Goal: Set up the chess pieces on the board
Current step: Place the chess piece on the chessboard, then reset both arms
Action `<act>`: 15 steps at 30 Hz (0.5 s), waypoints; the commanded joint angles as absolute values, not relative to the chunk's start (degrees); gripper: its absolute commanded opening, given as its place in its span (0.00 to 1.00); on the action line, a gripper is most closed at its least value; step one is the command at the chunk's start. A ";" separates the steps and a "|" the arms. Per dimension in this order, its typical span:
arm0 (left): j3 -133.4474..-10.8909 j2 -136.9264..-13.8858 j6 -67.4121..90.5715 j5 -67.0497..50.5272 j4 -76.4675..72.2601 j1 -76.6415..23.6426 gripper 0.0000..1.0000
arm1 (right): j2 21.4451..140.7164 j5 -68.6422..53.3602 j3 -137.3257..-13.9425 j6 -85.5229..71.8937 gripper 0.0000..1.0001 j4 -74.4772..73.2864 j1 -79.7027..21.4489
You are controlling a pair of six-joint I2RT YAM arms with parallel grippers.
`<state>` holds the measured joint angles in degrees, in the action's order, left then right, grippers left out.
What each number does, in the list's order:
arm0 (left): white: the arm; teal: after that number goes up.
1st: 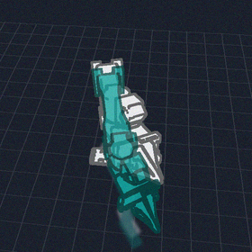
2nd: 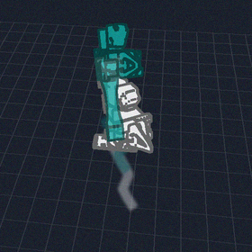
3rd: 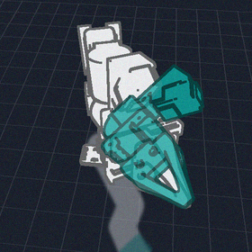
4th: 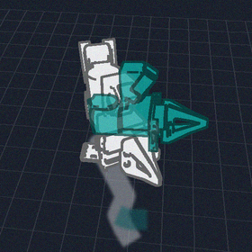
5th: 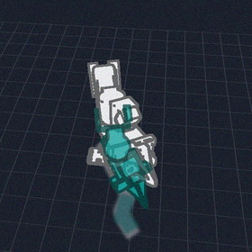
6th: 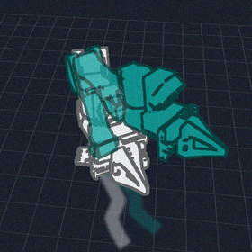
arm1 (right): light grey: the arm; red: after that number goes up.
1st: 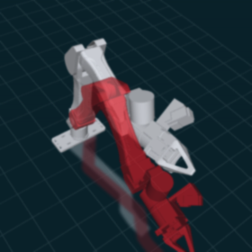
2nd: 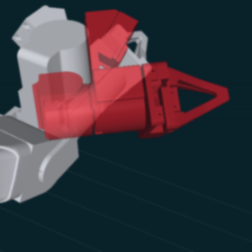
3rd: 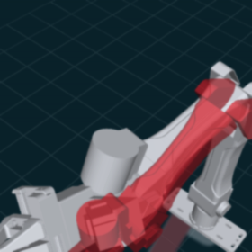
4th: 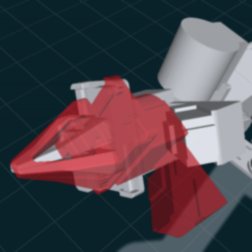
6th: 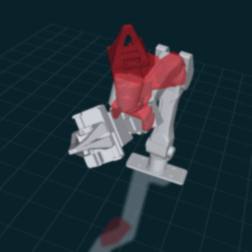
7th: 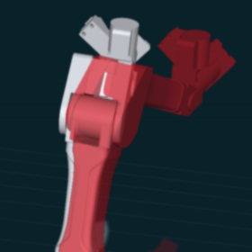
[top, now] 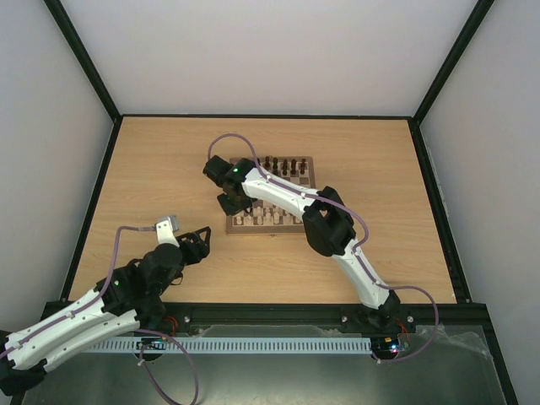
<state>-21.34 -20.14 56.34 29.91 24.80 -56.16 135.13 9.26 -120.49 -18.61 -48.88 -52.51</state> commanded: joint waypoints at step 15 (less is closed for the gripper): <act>-30.25 -29.25 50.11 34.99 23.66 -55.46 0.95 | 96.16 15.62 -94.44 -19.90 0.93 -31.47 -52.31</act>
<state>-25.52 -26.50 53.23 31.59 24.91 -55.90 104.25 12.78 -101.93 -19.22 -36.12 -52.51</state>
